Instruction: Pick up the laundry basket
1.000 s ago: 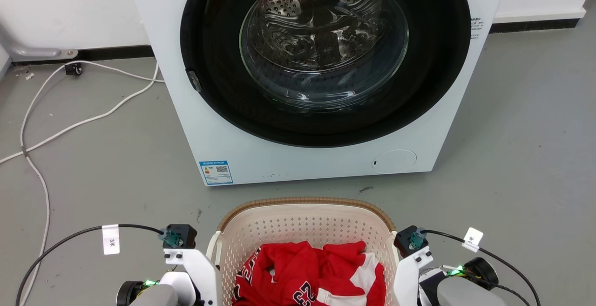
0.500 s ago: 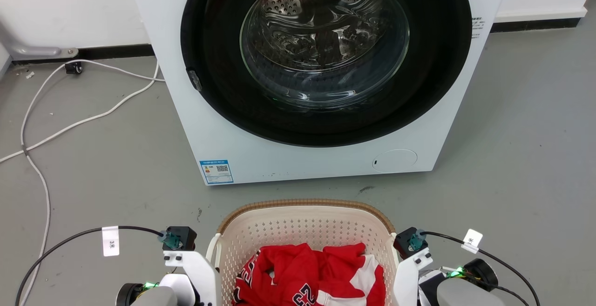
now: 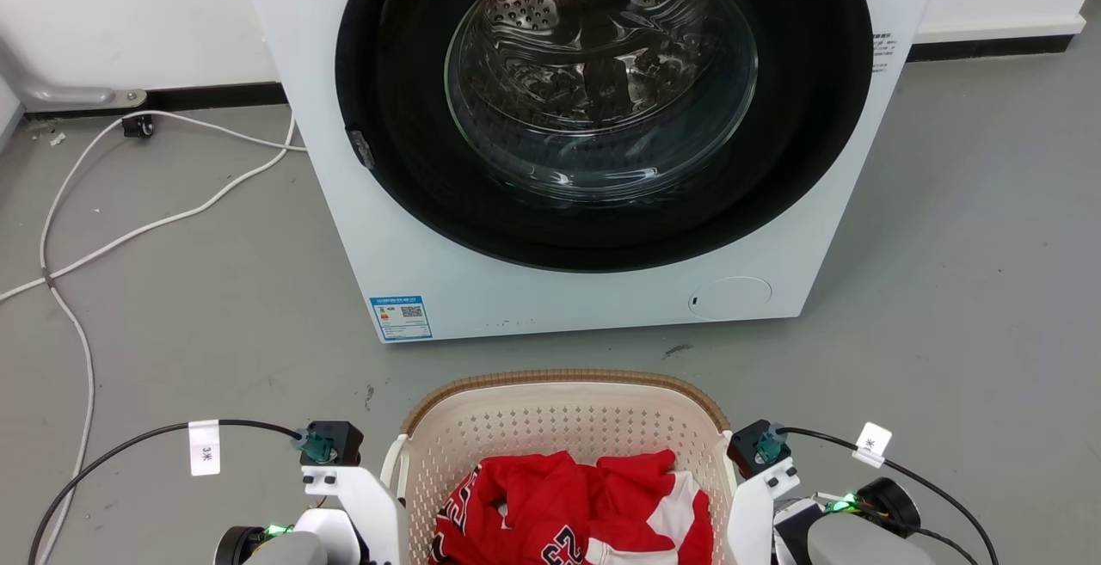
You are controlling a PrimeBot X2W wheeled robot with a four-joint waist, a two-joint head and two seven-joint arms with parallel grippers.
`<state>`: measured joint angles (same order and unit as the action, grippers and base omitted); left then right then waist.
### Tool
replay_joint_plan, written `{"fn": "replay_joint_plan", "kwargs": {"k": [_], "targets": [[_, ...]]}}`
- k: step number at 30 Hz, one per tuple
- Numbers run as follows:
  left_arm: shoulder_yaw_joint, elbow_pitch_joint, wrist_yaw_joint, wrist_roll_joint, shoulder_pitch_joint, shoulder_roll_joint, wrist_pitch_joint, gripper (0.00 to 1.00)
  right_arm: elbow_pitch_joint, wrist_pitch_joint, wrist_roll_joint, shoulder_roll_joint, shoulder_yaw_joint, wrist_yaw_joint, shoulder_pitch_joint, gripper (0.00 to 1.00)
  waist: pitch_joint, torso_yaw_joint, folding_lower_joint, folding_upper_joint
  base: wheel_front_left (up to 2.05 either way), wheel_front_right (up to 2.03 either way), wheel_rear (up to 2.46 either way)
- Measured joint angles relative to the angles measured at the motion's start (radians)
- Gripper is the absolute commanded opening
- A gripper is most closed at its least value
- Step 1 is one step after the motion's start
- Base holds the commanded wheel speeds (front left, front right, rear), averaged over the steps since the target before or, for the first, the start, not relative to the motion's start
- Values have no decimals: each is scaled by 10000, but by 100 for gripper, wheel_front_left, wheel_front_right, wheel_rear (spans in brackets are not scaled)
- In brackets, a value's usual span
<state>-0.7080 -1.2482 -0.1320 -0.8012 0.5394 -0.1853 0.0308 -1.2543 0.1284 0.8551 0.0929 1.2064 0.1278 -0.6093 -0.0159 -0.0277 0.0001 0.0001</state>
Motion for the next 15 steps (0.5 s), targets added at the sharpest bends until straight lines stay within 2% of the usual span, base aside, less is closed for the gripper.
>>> {"fn": "replay_joint_plan", "kwargs": {"k": [15], "targets": [[-357, -56, 0, -318, 26, -23, -33, 0, -46, -44, 328, -2, 278, 0, -10, 0, -35, 14, 0, 0, 0, 0, 0]]}}
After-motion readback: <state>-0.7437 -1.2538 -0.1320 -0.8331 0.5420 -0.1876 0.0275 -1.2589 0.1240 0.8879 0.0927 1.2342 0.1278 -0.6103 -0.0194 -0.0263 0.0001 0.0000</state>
